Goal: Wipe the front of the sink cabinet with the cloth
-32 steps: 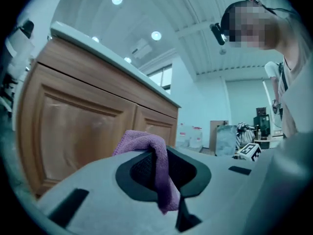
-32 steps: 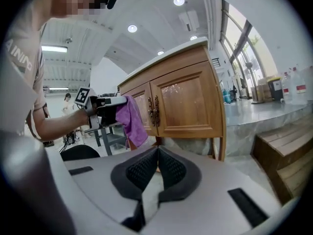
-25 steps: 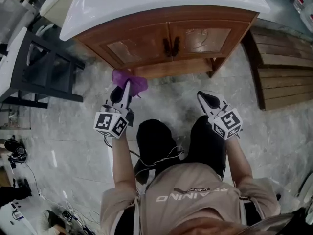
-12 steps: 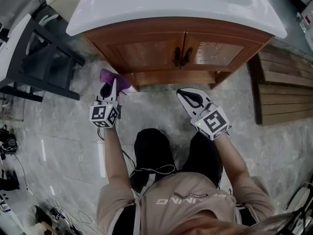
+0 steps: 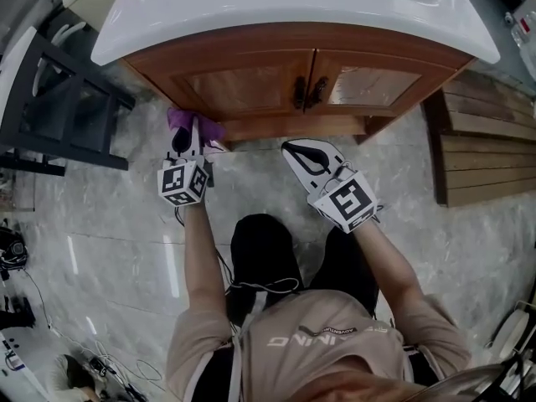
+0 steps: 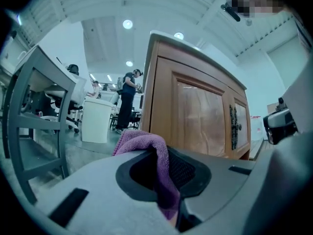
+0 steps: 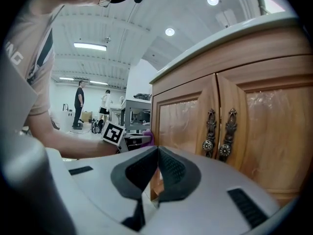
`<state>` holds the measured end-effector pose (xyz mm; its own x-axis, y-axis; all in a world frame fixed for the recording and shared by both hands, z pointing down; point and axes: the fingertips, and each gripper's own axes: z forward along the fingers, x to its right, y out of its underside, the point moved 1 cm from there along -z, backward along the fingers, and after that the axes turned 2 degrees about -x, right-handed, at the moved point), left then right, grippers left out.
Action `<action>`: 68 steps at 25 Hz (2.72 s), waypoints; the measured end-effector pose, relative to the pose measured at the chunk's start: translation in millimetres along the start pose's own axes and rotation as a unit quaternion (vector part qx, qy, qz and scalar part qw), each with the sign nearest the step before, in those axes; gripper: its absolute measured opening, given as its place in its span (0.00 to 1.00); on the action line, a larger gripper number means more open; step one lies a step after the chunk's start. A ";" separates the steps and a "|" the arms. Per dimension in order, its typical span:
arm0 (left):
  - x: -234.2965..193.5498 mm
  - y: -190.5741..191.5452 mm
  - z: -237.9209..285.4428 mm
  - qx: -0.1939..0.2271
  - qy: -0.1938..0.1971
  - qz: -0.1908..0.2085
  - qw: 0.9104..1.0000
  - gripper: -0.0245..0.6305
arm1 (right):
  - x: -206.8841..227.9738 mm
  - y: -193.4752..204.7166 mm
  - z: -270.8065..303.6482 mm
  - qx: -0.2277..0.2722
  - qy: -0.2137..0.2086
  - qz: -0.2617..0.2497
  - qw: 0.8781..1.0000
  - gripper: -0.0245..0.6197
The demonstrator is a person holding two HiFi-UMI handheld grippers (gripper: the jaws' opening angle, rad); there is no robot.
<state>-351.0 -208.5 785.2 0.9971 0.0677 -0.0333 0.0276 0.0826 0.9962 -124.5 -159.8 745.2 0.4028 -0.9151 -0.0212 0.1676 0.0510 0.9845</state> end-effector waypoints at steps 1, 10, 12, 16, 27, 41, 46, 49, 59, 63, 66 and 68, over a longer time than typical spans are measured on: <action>2.1 0.7 0.3 0.000 -0.003 0.003 1.000 0.09 | 1.4 0.7 -0.5 0.003 0.003 0.007 1.000 0.06; 45.6 7.9 19.6 0.006 0.014 -0.012 1.000 0.09 | 14.2 19.9 -30.3 0.004 0.030 0.050 0.998 0.06; 58.3 7.7 25.4 0.011 0.018 -0.027 0.999 0.09 | 18.1 26.4 -39.4 -0.001 0.041 0.060 0.997 0.06; 86.9 7.0 34.2 0.021 0.042 -0.048 0.998 0.09 | 30.3 37.1 -56.2 -0.011 0.064 0.071 0.995 0.06; 189.6 10.0 57.0 -0.014 0.175 0.003 0.985 0.09 | 41.4 51.7 -83.9 -0.001 0.099 0.098 0.990 0.06; 265.4 8.7 64.7 -0.023 0.249 0.051 0.967 0.09 | 57.3 63.6 -105.2 0.014 0.137 0.112 0.984 0.06; 283.2 9.9 71.0 -0.017 0.260 0.059 0.964 0.09 | 58.1 67.3 -115.9 0.009 0.145 0.112 0.983 0.06; 298.3 13.2 75.6 -0.022 0.277 0.061 0.959 0.09 | 60.4 69.7 -125.0 0.007 0.154 0.114 0.981 0.06; 369.7 20.9 106.1 -0.022 0.324 0.079 0.942 0.09 | 72.1 79.7 -170.7 0.002 0.202 0.115 0.972 0.06; 397.1 21.3 111.6 -0.013 0.337 0.082 0.938 0.09 | 76.7 85.4 -193.5 0.000 0.227 0.120 0.966 0.06; 416.6 20.9 115.7 0.007 0.339 0.087 0.937 0.09 | 78.7 88.8 -207.1 -0.001 0.240 0.124 0.963 0.06; 432.8 21.0 119.4 0.014 0.347 0.089 0.934 0.09 | 80.0 91.3 -214.1 -0.004 0.248 0.126 0.960 0.06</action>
<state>89.5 -296.1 801.3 0.7015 0.7060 0.0975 -0.1221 -0.0157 0.9924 115.7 -142.7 796.1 0.8106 -0.5697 0.1352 0.0143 0.2501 0.9681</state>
